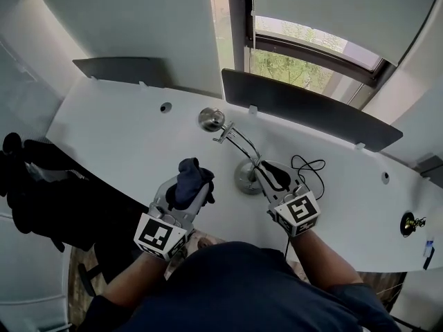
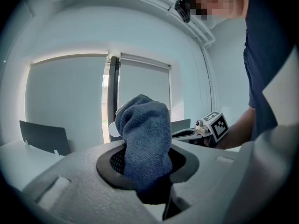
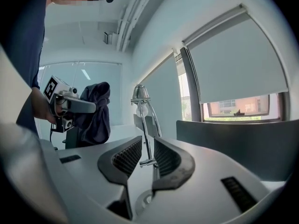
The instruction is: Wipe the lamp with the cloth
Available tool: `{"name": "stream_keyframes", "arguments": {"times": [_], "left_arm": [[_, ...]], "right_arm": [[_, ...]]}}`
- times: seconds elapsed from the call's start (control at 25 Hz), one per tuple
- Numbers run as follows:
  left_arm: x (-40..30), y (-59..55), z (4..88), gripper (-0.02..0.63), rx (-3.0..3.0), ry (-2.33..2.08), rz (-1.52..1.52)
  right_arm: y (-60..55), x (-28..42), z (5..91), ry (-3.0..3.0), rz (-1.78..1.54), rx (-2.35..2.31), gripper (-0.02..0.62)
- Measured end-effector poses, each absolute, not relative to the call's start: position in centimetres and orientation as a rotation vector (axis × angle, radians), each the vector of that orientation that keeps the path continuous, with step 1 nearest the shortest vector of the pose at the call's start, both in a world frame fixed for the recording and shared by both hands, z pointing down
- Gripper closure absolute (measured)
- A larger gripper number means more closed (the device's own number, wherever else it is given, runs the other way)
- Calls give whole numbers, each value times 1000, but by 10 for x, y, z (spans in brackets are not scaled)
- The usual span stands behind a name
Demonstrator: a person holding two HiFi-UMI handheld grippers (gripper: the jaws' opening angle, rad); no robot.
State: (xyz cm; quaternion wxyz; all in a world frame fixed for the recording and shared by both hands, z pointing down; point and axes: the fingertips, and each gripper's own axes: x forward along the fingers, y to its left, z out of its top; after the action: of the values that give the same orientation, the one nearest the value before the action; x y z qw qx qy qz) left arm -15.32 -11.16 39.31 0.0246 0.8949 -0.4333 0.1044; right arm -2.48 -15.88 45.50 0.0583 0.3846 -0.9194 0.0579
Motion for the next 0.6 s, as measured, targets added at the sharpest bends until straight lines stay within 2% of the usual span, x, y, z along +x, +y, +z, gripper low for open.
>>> {"name": "stream_keyframes", "arguments": {"times": [0.28, 0.44, 0.6], "left_arm": [[-164, -130, 385, 476, 2780, -1427, 379], [-171, -141, 380, 476, 2788, -1461, 433], [-177, -151, 383, 476, 2783, -1455, 500]], "right_arm": [[-173, -33, 460, -2764, 120, 1141, 435], [-181, -37, 462, -2757, 97, 1108, 403], [-186, -40, 467, -2759, 94, 1075, 397]]}}
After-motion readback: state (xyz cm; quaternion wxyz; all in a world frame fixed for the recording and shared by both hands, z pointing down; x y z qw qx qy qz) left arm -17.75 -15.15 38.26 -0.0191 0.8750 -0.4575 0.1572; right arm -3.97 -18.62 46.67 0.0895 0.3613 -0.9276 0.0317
